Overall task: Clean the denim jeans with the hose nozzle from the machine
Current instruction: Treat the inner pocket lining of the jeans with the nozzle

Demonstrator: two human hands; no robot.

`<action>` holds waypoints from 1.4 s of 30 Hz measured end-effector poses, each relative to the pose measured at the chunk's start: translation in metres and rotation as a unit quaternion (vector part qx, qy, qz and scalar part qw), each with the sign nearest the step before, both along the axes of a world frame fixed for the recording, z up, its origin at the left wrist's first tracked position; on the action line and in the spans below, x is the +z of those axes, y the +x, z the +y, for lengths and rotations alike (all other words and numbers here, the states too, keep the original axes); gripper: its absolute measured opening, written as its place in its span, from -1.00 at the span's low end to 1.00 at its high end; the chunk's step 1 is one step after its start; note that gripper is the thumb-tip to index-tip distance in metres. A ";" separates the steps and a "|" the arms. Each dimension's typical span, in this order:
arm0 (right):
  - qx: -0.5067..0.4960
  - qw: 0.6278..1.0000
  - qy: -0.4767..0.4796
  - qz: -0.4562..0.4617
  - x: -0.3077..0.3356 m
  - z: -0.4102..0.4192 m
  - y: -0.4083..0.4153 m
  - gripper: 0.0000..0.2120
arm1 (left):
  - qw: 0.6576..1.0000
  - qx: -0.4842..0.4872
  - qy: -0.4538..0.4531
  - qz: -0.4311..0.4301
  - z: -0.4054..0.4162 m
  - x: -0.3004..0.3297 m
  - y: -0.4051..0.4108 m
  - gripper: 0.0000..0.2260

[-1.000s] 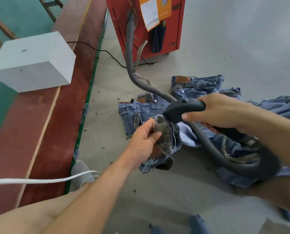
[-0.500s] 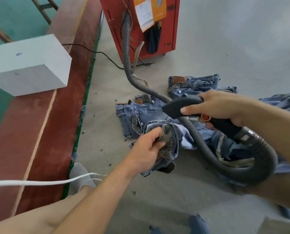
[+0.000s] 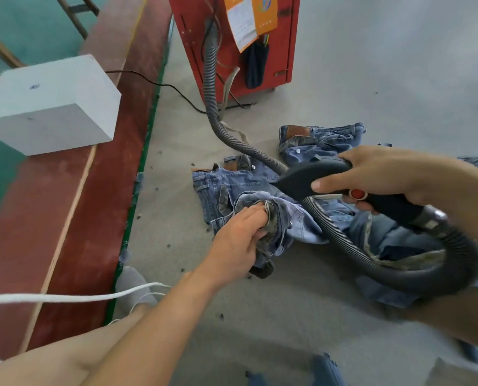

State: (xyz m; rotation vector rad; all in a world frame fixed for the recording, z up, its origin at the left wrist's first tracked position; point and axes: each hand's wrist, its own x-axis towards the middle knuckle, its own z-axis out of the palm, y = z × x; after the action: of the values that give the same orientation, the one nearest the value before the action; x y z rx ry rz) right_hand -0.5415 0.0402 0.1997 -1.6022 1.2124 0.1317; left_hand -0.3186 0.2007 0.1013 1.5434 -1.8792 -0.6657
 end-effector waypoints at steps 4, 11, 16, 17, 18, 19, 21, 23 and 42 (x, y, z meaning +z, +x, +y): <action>0.090 0.995 0.022 0.036 0.004 0.012 0.002 -0.75 | 1.000 0.001 -0.013 -0.009 -0.002 0.001 -0.001 -0.69; 0.040 0.997 -0.057 0.021 0.000 0.005 0.008 -0.72 | 0.998 -0.026 -0.052 -0.040 -0.002 -0.002 -0.005 -0.63; 0.200 0.966 -0.156 0.049 0.004 0.014 0.001 -0.82 | 0.999 -0.019 -0.030 -0.027 -0.003 -0.002 -0.002 -0.64; 0.217 0.959 -0.176 0.049 0.002 0.016 0.003 -0.83 | 0.999 -0.027 -0.022 -0.019 -0.002 -0.002 -0.001 -0.63; 0.227 0.953 -0.196 0.050 0.000 0.017 0.006 -0.82 | 0.999 -0.032 -0.012 -0.010 0.000 -0.002 0.000 -0.62; 0.235 0.947 -0.214 0.051 -0.002 0.017 0.007 -0.82 | 0.999 -0.035 -0.002 -0.006 0.001 -0.001 0.002 -0.62; 0.238 0.941 -0.234 0.049 -0.002 0.014 0.007 -0.82 | 0.999 -0.045 0.006 -0.006 0.002 0.000 0.005 -0.61; 0.233 0.946 -0.221 0.038 0.002 0.007 0.001 -0.83 | 0.998 -0.059 0.003 -0.007 0.002 0.000 0.008 -0.70; 0.123 0.964 -0.237 0.001 -0.002 0.007 -0.003 -0.81 | 0.693 0.365 0.346 0.517 -0.008 -0.012 0.021 -0.77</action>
State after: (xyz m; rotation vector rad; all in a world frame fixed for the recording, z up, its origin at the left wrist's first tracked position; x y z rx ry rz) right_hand -0.5450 0.0475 0.1979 -2.1711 1.0921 -0.0026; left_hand -0.2976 0.1931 0.0888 1.5662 -0.0837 -1.4940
